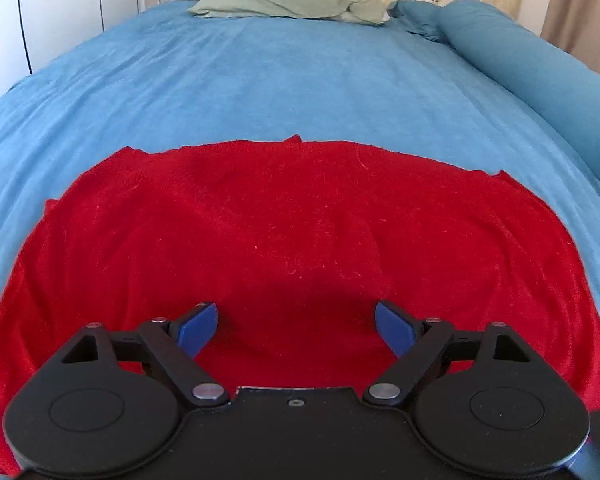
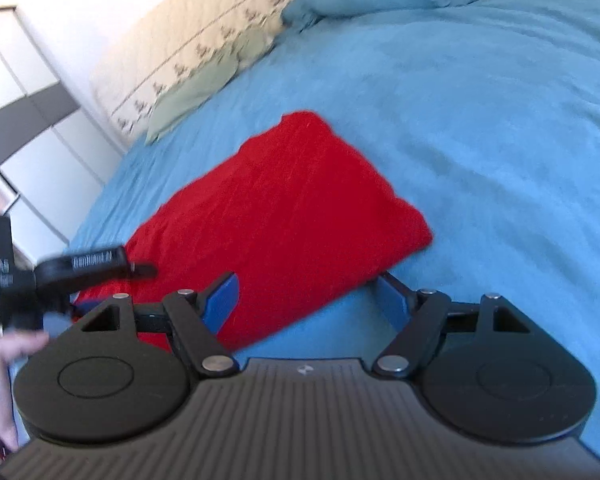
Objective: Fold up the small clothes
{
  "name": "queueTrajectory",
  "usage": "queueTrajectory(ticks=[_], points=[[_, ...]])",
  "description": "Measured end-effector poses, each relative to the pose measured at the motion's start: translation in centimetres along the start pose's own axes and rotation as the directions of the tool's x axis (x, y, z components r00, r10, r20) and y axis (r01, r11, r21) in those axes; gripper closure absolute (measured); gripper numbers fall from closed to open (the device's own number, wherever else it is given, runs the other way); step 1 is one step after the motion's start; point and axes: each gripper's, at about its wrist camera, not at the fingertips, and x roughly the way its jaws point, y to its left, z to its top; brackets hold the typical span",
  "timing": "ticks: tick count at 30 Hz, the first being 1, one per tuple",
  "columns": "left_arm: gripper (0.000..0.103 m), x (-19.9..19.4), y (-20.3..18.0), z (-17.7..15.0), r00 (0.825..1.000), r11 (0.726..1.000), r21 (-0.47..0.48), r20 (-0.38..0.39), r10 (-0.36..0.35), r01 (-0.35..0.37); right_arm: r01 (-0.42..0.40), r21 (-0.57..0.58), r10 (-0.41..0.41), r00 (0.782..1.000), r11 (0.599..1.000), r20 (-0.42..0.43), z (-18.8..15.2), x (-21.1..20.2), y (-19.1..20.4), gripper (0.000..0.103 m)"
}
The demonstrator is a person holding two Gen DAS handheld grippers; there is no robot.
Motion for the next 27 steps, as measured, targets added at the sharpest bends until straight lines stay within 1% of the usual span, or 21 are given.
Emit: queueTrajectory(ticks=[4,7,8,9,10,12,13,14,15,17,20,21,22,23,24,26,27], points=[[0.010,0.6,-0.3,0.3,1.000,1.000,0.017,0.000,0.015,-0.015,0.022,0.046,-0.024,0.998,0.999,0.055,0.3,0.5,-0.4,0.013],[0.008,0.5,-0.6,0.0,1.000,1.000,0.019,0.002,0.022,-0.022,0.040,0.080,-0.047,0.996,0.996,0.081,0.7,1.3,-0.6,0.015],[0.008,0.6,-0.7,0.0,1.000,0.999,0.021,0.002,0.025,-0.025,0.044,0.094,-0.052,0.995,0.995,0.084,0.9,1.6,-0.7,0.017],[0.007,0.6,-0.8,0.0,1.000,0.999,0.024,0.002,0.029,-0.029,0.053,0.103,-0.062,0.994,0.993,0.087,1.1,1.8,-0.7,0.025],[0.006,0.7,-1.0,-0.1,0.999,0.999,0.027,0.003,0.032,-0.032,0.079,0.101,-0.087,0.993,0.992,0.082,1.4,2.1,-0.5,0.031],[0.004,1.1,-1.3,-0.1,0.999,0.998,0.035,0.000,0.045,-0.045,0.131,0.078,-0.136,0.989,0.988,0.065,1.8,2.2,-0.2,0.066],[0.003,0.6,-1.9,-0.7,0.998,0.998,0.037,-0.005,0.056,-0.056,0.131,0.078,-0.135,0.990,0.988,0.050,2.1,2.3,-0.3,0.071],[0.002,1.0,-2.0,-0.4,0.998,0.997,0.039,-0.013,0.064,-0.064,0.122,0.084,-0.126,0.991,0.989,0.038,2.4,2.3,-0.3,0.078],[0.001,1.2,-2.2,-0.3,0.997,0.996,0.042,-0.026,0.076,-0.075,0.123,0.088,-0.126,0.991,0.989,0.035,2.7,2.1,-0.1,0.081],[0.000,1.6,-2.4,0.2,0.994,0.995,0.049,-0.058,0.094,-0.092,0.136,0.067,-0.139,0.989,0.988,0.044,3.4,1.8,0.8,0.081],[0.000,2.1,-2.4,1.3,0.988,0.994,0.055,-0.124,0.097,-0.091,0.092,0.041,-0.095,0.993,0.995,0.072,4.7,1.1,3.2,0.082],[0.002,2.0,-2.1,1.9,0.985,0.996,0.056,-0.152,0.076,-0.068,0.067,0.017,-0.068,0.994,0.998,0.080,5.3,1.0,4.5,0.082],[0.007,1.7,-1.5,2.3,0.984,0.998,0.054,-0.173,0.048,-0.039,0.040,-0.005,-0.040,0.995,0.999,0.090,5.8,0.9,6.0,0.082],[0.011,1.0,-0.6,2.7,0.984,0.999,0.046,-0.175,0.025,-0.018,0.008,-0.029,-0.005,0.995,1.000,0.096,6.3,0.8,7.4,0.082],[0.013,0.0,0.7,3.0,0.986,0.999,0.036,-0.165,0.007,-0.001,-0.030,-0.054,0.035,0.994,0.998,0.099,6.6,0.8,9.0,0.082],[0.012,-2.0,3.6,3.3,0.991,1.000,0.028,-0.136,-0.008,0.012,-0.121,-0.104,0.131,0.987,0.987,0.091,7.0,1.1,12.4,0.082],[0.012,-3.1,5.4,3.3,0.992,1.000,0.025,-0.128,-0.015,0.019,-0.173,-0.136,0.185,0.979,0.976,0.082,7.0,1.3,14.3,0.082]])
